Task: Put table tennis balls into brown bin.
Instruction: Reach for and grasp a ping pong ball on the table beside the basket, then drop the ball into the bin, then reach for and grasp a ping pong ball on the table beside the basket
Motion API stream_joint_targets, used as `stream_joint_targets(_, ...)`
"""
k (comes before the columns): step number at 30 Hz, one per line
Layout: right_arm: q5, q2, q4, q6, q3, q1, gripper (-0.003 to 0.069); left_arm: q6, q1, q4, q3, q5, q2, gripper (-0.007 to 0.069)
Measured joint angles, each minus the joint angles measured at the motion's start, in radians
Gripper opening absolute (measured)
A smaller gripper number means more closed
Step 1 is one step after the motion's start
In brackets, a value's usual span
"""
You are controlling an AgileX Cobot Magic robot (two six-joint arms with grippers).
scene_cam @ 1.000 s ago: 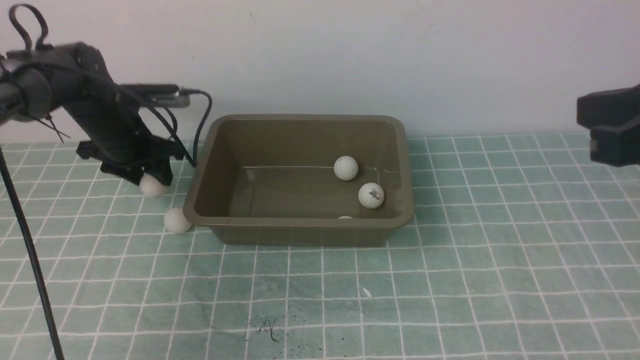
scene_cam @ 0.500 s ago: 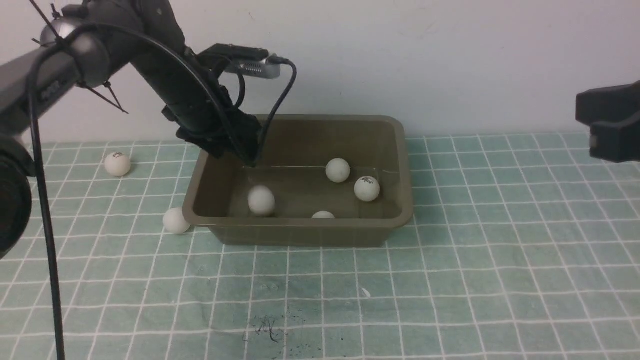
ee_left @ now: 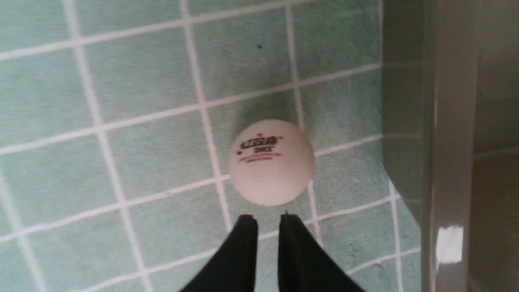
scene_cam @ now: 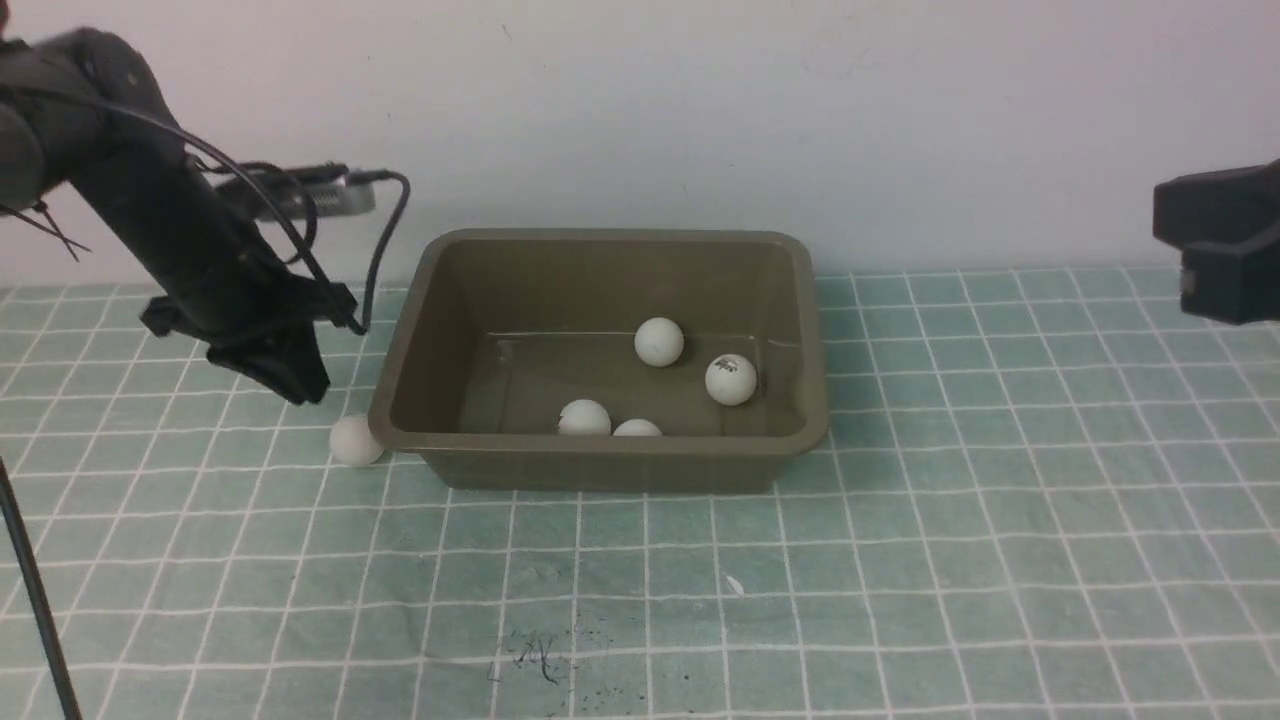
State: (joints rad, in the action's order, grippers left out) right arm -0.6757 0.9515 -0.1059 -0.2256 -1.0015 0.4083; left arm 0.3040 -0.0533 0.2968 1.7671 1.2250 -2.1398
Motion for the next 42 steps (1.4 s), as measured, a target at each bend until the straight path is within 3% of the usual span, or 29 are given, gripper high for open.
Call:
stream_joint_targets(3, 0.001, 0.0, -0.004, 0.0, 0.0, 0.0, -0.0015, 0.012, 0.017, 0.011, -0.008, -0.002, -0.036, 0.025)
stream_joint_targets(4, 0.001, 0.0, -0.004, 0.0, 0.0, 0.0, -0.0015, 0.012, 0.018, 0.01, -0.008, -0.003, -0.038, 0.0261)
stream_joint_targets(6, 0.001, 0.0, -0.004, 0.0, 0.0, 0.0, -0.0015, 0.012, 0.034, -0.023, -0.008, -0.01, -0.05, 0.0411)
stream_joint_targets(9, 0.009, 0.0, -0.005, 0.0, 0.0, 0.0, -0.0015, -0.018, 0.048, -0.081, -0.008, -0.038, -0.058, 0.049)
stream_joint_targets(12, 0.017, 0.0, -0.006, 0.0, 0.0, 0.0, -0.0015, -0.042, 0.051, -0.115, -0.008, -0.055, -0.075, 0.0463)
stream_joint_targets(15, 0.026, 0.0, -0.007, 0.0, 0.0, 0.0, -0.0015, -0.041, 0.051, -0.121, -0.008, -0.078, -0.094, 0.0323)
stream_joint_targets(23, 0.046, 0.0, -0.007, 0.0, 0.0, 0.0, -0.0015, -0.043, 0.051, -0.169, 0.139, -0.018, -0.086, 0.0331)
stream_joint_targets(25, 0.046, 0.0, -0.007, 0.0, 0.0, 0.0, -0.0015, -0.045, 0.052, -0.137, 0.214, -0.016, -0.063, 0.0331)
stream_joint_targets(30, 0.057, 0.0, 0.0, -0.001, 0.0, 0.0, -0.0015, -0.041, 0.133, 0.09, 0.301, -0.008, -0.016, 0.0331)
stream_joint_targets(33, 0.062, 0.0, 0.005, -0.002, 0.0, 0.0, -0.0015, -0.042, 0.187, 0.094, 0.301, 0.001, -0.03, 0.0336)
stream_joint_targets(36, 0.064, 0.0, 0.008, -0.002, 0.0, 0.0, -0.0015, -0.055, 0.237, 0.043, 0.299, -0.004, -0.057, 0.0454)
stream_joint_targets(38, 0.064, 0.0, 0.01, -0.003, 0.0, 0.0, -0.0015, -0.083, 0.243, -0.058, 0.311, -0.008, -0.063, 0.0549)
stream_joint_targets(40, 0.064, 0.0, 0.011, -0.004, 0.0, 0.0, -0.0015, -0.139, 0.234, -0.136, 0.328, -0.006, -0.063, 0.0554)
stream_joint_targets(42, 0.064, 0.0, 0.011, -0.004, 0.0, 0.0, -0.0015, -0.213, 0.206, -0.231, 0.345, -0.003, -0.06, 0.0465)
